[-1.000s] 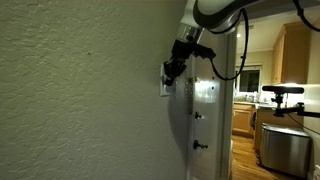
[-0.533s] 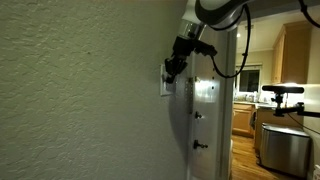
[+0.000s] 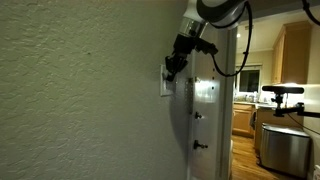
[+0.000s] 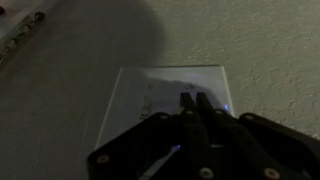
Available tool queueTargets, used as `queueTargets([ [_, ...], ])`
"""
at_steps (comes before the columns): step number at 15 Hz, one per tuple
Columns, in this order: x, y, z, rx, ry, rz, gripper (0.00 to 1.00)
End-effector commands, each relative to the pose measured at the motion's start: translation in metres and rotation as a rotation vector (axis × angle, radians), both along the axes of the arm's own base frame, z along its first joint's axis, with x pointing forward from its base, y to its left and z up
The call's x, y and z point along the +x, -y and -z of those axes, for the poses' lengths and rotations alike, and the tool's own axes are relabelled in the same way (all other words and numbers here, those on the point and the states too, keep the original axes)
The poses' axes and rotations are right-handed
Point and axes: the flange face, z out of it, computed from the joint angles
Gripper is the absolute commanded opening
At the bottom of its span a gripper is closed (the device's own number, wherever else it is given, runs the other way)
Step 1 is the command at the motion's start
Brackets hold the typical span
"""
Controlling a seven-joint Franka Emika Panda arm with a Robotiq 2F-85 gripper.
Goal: Flick the left switch up
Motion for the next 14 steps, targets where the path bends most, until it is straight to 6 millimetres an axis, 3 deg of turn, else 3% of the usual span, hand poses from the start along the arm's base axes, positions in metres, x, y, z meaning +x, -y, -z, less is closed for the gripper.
queueTargets([
  [1, -0.031, -0.003, -0.029, 0.006, -0.003, -0.015, 0.07],
  [2, -0.034, -0.004, -0.027, 0.004, -0.015, -0.014, 0.33],
  [4, -0.042, -0.006, -0.025, 0.008, -0.035, -0.021, 0.4],
  [8, -0.072, -0.015, -0.032, 0.022, -0.102, -0.023, 0.66],
  [13, -0.094, -0.022, -0.003, 0.062, -0.215, -0.016, 0.99],
  [14, -0.096, -0.022, 0.007, 0.063, -0.231, -0.004, 0.99],
])
